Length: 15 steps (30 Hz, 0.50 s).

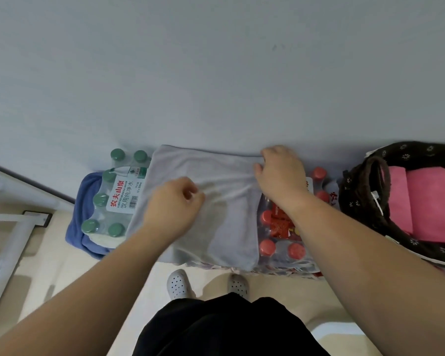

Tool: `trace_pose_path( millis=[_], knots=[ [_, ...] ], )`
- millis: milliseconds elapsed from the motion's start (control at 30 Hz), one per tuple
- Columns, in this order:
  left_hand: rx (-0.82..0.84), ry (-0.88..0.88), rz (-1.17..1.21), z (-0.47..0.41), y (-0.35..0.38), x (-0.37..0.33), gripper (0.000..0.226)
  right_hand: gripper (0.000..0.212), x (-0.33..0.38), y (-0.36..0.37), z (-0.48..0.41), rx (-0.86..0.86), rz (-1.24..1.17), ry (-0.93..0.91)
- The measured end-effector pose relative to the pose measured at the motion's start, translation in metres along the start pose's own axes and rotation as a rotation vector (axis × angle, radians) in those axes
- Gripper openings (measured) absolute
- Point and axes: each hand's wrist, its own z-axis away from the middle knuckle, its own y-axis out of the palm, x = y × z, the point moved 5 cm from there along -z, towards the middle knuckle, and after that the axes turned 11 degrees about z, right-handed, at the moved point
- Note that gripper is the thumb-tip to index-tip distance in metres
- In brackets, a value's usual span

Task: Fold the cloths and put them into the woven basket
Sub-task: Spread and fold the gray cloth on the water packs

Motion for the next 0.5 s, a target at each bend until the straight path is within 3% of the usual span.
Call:
trace_pose_path(
  millis=[200, 333, 500],
  knots=[
    [-0.171, -0.071, -0.106, -0.059, -0.040, 0.050, 0.042, 0.034, 0.011, 0.016, -0.009, 0.050, 0.184, 0.099],
    [-0.120, -0.113, -0.134, -0.082, -0.041, 0.063, 0.049, 0.029, 0.012, 0.022, -0.014, 0.113, 0.018, 0.249],
    [-0.037, -0.196, -0.187, -0.103, -0.038, 0.071, 0.043, 0.026, 0.011, 0.033, -0.022, 0.202, 0.001, 0.256]
  ],
)
